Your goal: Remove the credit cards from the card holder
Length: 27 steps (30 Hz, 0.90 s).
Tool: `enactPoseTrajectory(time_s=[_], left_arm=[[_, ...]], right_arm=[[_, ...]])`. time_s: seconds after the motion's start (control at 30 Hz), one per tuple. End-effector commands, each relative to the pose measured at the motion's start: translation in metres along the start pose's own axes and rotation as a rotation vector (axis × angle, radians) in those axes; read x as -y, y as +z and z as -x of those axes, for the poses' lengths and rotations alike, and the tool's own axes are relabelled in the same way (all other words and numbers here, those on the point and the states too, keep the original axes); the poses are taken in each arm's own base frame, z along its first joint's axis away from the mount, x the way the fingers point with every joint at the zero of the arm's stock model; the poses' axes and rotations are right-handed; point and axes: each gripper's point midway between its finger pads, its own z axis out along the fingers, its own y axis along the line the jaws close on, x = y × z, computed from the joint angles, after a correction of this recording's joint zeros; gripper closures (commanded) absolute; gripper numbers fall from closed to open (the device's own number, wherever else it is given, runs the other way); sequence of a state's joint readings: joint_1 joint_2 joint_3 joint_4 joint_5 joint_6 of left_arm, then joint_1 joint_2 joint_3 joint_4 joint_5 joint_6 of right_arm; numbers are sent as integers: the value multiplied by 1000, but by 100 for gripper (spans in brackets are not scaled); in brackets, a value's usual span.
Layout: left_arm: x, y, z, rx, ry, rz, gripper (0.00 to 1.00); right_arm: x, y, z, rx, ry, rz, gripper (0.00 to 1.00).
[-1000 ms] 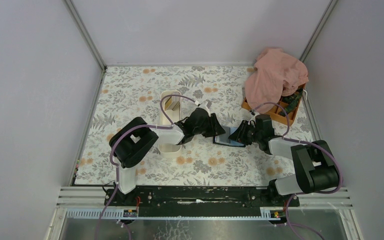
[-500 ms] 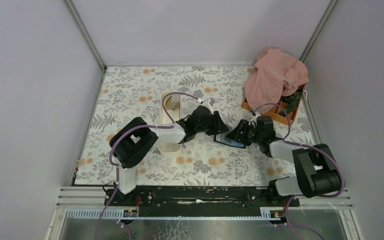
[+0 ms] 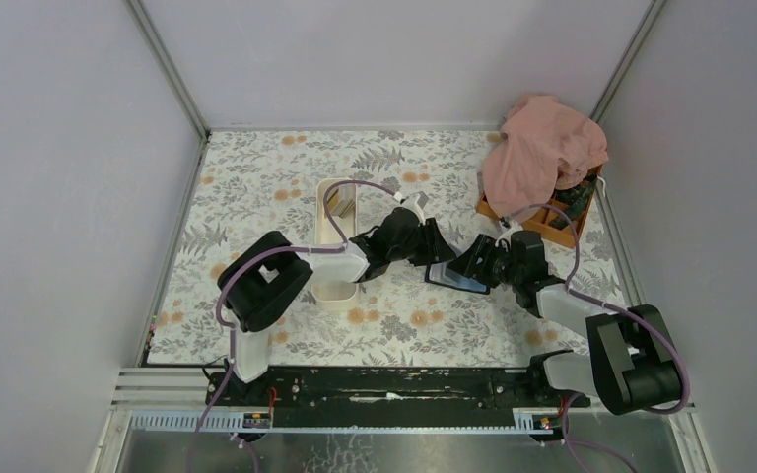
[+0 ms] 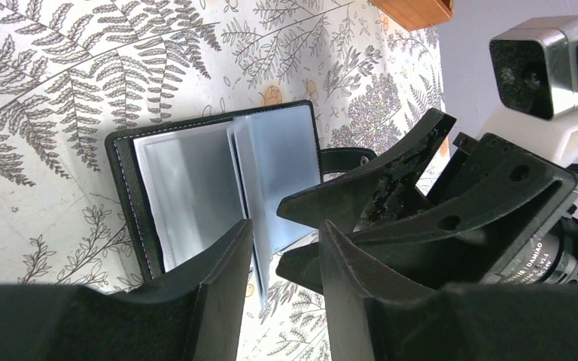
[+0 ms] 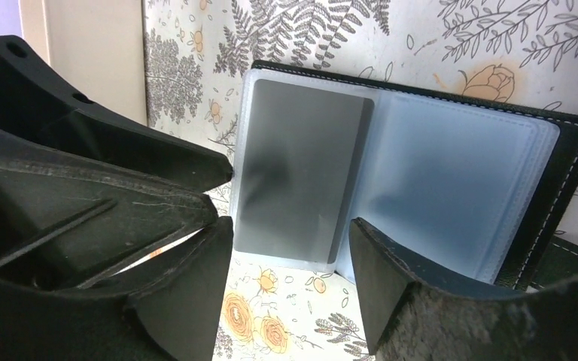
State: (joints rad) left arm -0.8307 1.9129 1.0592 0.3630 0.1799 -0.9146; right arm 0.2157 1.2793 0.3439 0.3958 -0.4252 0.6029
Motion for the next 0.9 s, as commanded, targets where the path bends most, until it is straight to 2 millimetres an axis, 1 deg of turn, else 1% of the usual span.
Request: enactPoseTrajectory(time_s=[0.0,0.2,0.37,0.67,0.87], left_arm=[[14,7,3,0,20,-41,56],[15,9,1,-5,20,-44,55],[18,12,0,-10,21,-48,56],[27,19,-5,-22,25,-65,56],[33,22,-5,-24,26,-74,56]], right_arm=[[-4,-5,10,52,-24,-1,33],[-3,-10,14,72,-46,-19,30],[-1,-19,22,98,-92,-69,28],[7,-31,25,112,-134,-137,28],[11,-33,26,114,-132,-162,28]])
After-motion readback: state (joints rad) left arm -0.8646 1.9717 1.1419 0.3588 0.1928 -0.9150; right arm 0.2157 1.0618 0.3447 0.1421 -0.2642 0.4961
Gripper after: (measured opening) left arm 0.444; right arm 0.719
